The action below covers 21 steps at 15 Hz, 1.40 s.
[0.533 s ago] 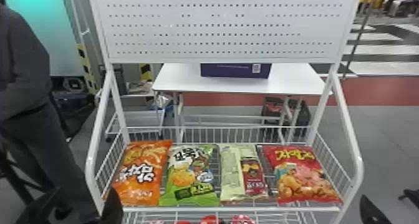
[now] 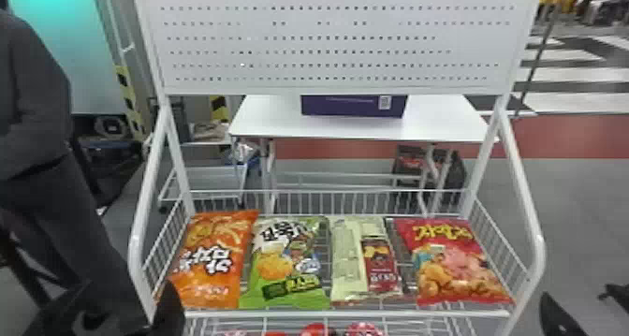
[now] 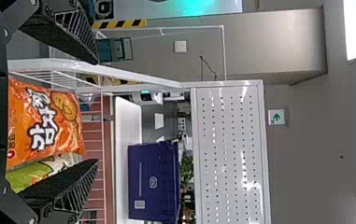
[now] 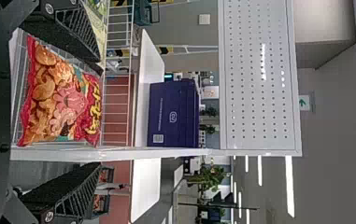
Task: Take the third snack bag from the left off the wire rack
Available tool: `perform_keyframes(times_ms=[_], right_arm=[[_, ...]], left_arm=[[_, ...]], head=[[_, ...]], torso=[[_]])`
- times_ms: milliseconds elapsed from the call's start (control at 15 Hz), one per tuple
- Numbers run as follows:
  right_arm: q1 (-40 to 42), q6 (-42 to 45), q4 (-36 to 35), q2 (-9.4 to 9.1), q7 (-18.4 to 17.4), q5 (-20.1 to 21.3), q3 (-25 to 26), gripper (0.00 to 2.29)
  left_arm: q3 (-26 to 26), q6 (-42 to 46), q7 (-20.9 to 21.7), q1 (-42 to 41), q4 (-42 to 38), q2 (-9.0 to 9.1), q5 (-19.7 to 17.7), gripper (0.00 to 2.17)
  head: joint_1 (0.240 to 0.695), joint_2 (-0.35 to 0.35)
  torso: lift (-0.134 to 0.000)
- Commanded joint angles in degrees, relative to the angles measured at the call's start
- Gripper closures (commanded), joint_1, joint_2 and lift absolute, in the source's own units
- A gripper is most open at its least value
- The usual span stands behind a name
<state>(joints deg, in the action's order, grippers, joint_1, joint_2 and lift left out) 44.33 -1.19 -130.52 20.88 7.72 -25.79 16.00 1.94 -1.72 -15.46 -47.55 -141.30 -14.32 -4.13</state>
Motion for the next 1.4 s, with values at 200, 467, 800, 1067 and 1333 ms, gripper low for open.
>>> perform_keyframes(times_ms=[200,467,800,1067,1333], right_arm=[[-8.7,-4.2,6.2,-0.32,-0.2,4.2,-8.6,0.1],[-27.1,-13.5,18.1,-5.15,-1.0,10.6,-20.5,0.1],[-43.3,-23.6,31.0,-8.23,-2.3,14.5,-31.9,0.1],[-48.6,-26.7,37.2,-8.58,-3.2,15.6,-35.0,0.19],[-51.0,-30.1,38.5,-9.1,-3.2,14.3,-35.8,1.79]], left_arm=[[0.7,0.2,0.0,-0.3,-0.1,0.09,0.3,0.14],[1.4,0.2,0.0,-0.6,-0.4,0.09,0.8,0.14],[0.6,0.4,-0.1,-1.4,-0.9,-0.27,0.8,0.14],[0.0,0.5,-0.1,-1.8,-1.3,-0.35,0.5,0.14],[0.0,0.4,0.0,-1.7,-1.3,-0.35,0.4,0.14]], head=[[0.499,0.0],[0.499,0.0],[0.499,0.0],[0.499,0.0],[0.499,0.0]], torso=[[0.0],[0.0],[0.0],[0.0],[0.0]])
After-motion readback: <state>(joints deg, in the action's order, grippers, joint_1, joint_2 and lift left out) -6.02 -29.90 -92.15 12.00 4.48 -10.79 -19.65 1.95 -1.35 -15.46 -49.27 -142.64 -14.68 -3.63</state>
